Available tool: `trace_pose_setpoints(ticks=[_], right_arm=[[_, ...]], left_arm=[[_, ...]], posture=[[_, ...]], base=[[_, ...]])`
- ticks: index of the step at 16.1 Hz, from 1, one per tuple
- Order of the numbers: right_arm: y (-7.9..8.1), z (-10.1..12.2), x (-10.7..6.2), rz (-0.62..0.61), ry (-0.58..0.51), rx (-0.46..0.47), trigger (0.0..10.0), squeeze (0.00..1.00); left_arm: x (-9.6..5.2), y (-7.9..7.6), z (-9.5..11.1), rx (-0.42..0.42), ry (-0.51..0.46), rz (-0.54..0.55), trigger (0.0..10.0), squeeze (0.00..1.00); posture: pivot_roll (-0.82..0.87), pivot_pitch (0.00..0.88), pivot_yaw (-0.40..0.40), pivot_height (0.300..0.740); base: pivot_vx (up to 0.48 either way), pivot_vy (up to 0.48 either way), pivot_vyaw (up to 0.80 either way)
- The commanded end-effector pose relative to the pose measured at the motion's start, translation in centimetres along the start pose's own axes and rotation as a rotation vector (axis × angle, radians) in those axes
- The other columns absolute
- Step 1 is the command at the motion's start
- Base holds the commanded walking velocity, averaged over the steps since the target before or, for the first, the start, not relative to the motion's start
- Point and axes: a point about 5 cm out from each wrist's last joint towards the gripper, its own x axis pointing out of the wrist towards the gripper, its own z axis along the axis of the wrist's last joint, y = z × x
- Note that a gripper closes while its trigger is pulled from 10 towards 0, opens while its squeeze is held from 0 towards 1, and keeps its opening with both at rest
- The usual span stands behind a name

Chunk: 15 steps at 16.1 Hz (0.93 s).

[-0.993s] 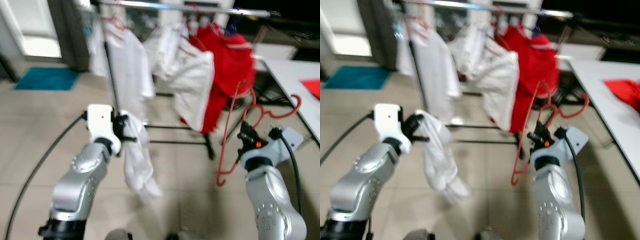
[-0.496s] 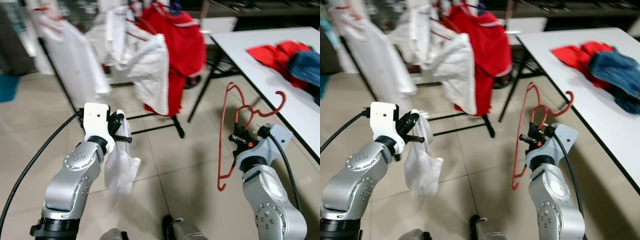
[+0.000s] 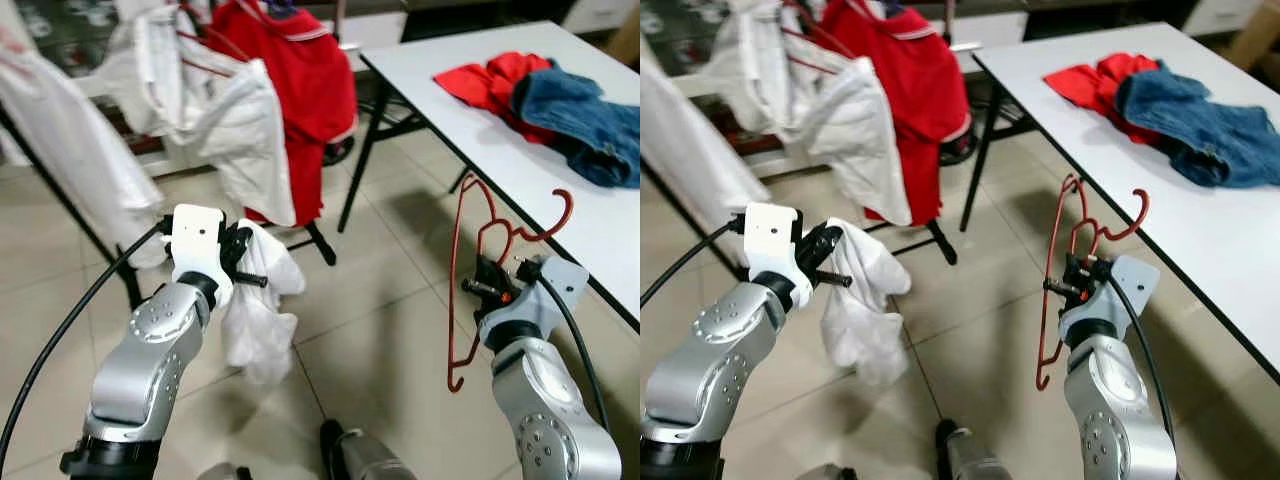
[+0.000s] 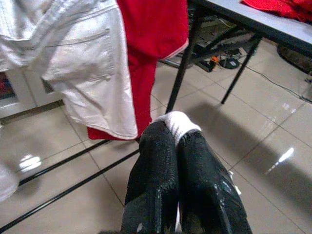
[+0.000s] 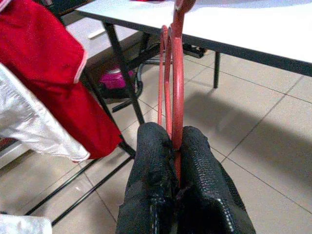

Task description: Hang hanger

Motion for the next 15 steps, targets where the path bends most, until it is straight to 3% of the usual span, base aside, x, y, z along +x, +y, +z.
trace_pose_setpoints(ticks=[1, 15], right_arm=[[-0.15, 0.57, -0.18, -0.008, -0.028, -0.003, 10.0, 0.0], [0.18, 0.47, -0.2, 0.008, -0.015, 0.028, 10.0, 0.0]], left_arm=[[0.01, -0.4, 0.56, 0.009, -0.027, -0.023, 10.0, 0.0], [0.41, -0.65, 0.81, 0.025, -0.037, -0.036, 10.0, 0.0]], posture=[[-0.02, 0.14, -0.048, 0.74], [-0.02, 0.13, -0.041, 0.74]], base=[[0.0, 0.0, -0.8], [0.0, 0.0, -0.8]])
